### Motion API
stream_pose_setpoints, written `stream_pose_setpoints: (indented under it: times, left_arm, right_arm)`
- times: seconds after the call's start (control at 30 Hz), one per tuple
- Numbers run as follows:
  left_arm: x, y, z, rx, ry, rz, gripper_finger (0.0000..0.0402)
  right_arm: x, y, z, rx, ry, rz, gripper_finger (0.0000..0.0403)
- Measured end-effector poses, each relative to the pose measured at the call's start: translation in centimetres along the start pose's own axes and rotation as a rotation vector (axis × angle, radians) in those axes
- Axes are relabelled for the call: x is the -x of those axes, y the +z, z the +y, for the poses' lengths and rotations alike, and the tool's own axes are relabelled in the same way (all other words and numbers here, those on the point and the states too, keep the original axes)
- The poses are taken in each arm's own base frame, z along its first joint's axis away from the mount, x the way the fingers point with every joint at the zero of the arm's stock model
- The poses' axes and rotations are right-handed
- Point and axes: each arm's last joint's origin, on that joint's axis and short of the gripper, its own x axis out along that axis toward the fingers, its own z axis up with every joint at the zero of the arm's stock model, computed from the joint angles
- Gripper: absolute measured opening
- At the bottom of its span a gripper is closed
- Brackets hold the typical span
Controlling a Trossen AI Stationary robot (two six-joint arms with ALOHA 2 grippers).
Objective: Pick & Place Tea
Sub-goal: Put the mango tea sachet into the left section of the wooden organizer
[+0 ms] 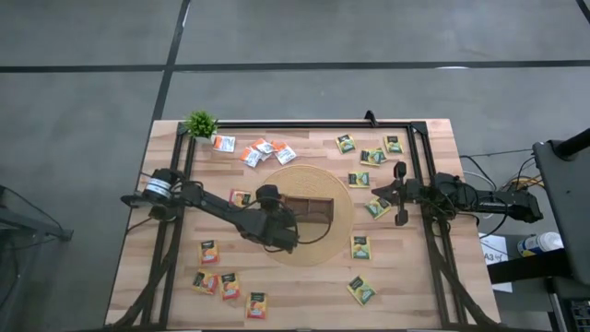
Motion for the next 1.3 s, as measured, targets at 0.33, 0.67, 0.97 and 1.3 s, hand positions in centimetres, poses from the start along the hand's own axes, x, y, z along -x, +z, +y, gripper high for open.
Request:
stream_pose_setpoints:
  times: [0.33, 0.67, 0.97, 1.3]
  left_arm:
    - [0.7, 0.8, 0.4, 0.052, -0.009, -0.025, 0.0057]
    - [3.7, 2.3, 2.3, 0.150, -0.027, -0.023, 0.0057]
    - [6.4, 2.0, 1.1, 0.122, -0.323, 0.057, 0.0057]
    - [9.6, 0.9, -1.9, 0.036, -0.481, 0.032, 0.0057]
  right_arm:
    - [0.0, 0.0, 0.0, 0.000, 0.000, 0.000, 0.0009]
    - [0.0, 0.0, 0.0, 0.000, 0.000, 0.000, 0.0009]
    - [0.0, 0.0, 0.0, 0.000, 0.000, 0.000, 0.0009]
    - [0.0, 0.0, 0.0, 0.000, 0.000, 0.000, 0.0009]
